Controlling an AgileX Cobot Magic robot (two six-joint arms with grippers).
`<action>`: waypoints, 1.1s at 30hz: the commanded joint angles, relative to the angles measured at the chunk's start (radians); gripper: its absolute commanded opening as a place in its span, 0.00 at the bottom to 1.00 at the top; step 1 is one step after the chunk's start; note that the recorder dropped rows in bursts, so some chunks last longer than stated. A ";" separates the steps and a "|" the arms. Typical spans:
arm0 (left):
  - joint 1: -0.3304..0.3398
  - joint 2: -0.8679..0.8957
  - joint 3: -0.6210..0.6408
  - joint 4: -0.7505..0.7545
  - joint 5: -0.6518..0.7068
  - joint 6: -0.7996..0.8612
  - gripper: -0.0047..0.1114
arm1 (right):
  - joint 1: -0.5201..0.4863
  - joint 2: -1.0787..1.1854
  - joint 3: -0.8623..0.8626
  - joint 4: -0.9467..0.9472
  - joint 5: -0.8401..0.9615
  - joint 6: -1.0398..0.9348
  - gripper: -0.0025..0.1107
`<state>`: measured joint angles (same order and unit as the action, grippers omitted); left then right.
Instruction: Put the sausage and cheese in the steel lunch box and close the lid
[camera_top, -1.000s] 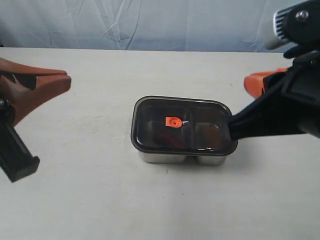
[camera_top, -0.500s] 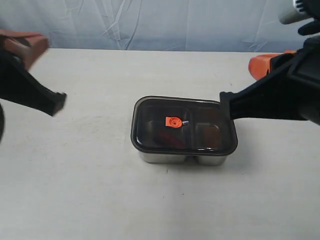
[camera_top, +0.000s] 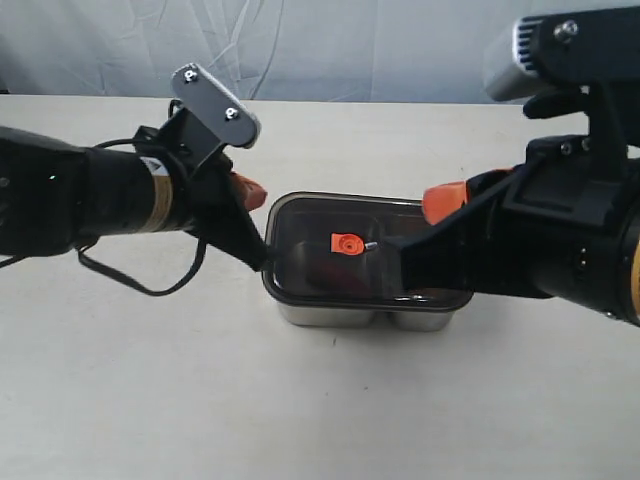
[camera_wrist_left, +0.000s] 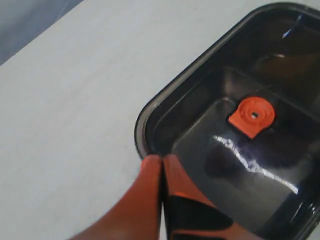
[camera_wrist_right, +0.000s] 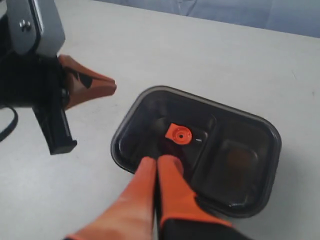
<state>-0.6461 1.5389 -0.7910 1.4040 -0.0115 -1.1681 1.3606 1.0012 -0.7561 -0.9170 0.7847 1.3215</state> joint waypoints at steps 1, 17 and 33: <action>0.007 0.093 -0.103 0.065 -0.077 0.002 0.04 | -0.004 0.035 0.002 0.030 0.064 -0.021 0.01; 0.007 0.334 -0.177 0.062 -0.103 -0.002 0.04 | -0.004 0.049 0.002 0.022 0.059 -0.021 0.01; 0.007 0.103 -0.177 0.020 -0.079 -0.013 0.04 | -0.004 0.049 0.002 -0.001 0.102 -0.021 0.01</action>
<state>-0.6391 1.7090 -0.9700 1.4567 -0.0982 -1.1660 1.3606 1.0486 -0.7561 -0.9017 0.8724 1.3059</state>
